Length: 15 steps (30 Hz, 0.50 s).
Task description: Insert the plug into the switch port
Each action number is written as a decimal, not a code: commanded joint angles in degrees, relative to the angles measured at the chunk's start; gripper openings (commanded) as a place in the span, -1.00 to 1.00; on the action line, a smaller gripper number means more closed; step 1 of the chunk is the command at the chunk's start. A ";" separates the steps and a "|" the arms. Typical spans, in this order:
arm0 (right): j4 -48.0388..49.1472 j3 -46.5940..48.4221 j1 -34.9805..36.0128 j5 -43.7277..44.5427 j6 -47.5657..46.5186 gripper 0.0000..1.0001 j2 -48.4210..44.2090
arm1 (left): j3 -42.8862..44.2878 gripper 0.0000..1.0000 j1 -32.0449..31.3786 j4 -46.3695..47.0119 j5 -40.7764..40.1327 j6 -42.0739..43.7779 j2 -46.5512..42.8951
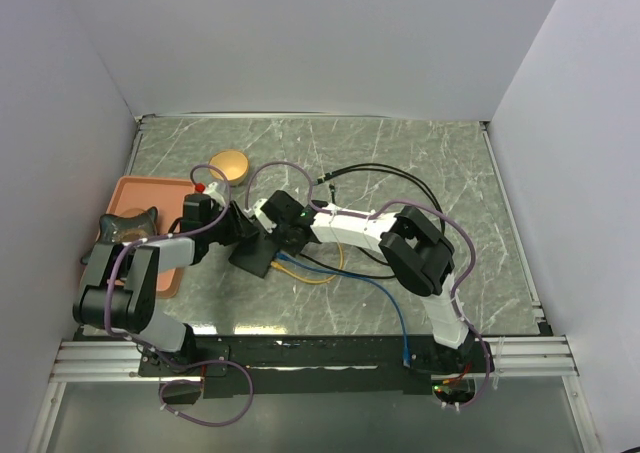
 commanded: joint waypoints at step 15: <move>9.55 0.18 1.05 4.87 5.97 -0.57 -4.43 | -2.99 0.79 -1.13 -11.52 -1.60 -6.99 -16.60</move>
